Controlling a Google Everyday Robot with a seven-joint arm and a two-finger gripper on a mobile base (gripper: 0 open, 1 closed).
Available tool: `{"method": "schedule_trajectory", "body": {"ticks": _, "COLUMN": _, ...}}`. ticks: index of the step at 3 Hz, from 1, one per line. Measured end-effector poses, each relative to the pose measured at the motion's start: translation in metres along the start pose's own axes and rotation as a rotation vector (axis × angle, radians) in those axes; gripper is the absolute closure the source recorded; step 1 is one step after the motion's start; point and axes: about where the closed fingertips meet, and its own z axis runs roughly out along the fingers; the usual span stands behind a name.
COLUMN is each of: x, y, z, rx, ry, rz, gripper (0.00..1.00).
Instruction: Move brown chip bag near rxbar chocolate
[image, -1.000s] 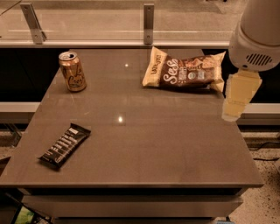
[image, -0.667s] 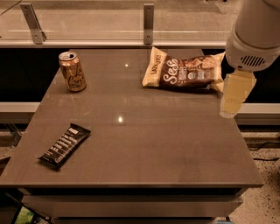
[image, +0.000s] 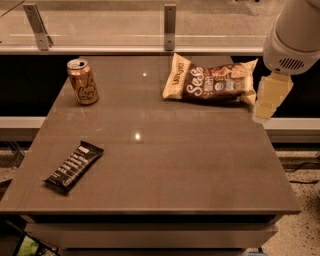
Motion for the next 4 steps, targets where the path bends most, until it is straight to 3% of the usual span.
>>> {"method": "schedule_trajectory", "body": {"ticks": 2, "x": -0.012, "y": -0.031, "z": 0.026, "rx": -0.029, "ry": -0.072, "rz": -0.035, "gripper": 0.00}}
{"method": "schedule_trajectory", "body": {"ticks": 4, "x": -0.039, "y": -0.049, "z": 0.056, "rx": -0.090, "ry": -0.128, "rz": -0.094, "gripper": 0.00}}
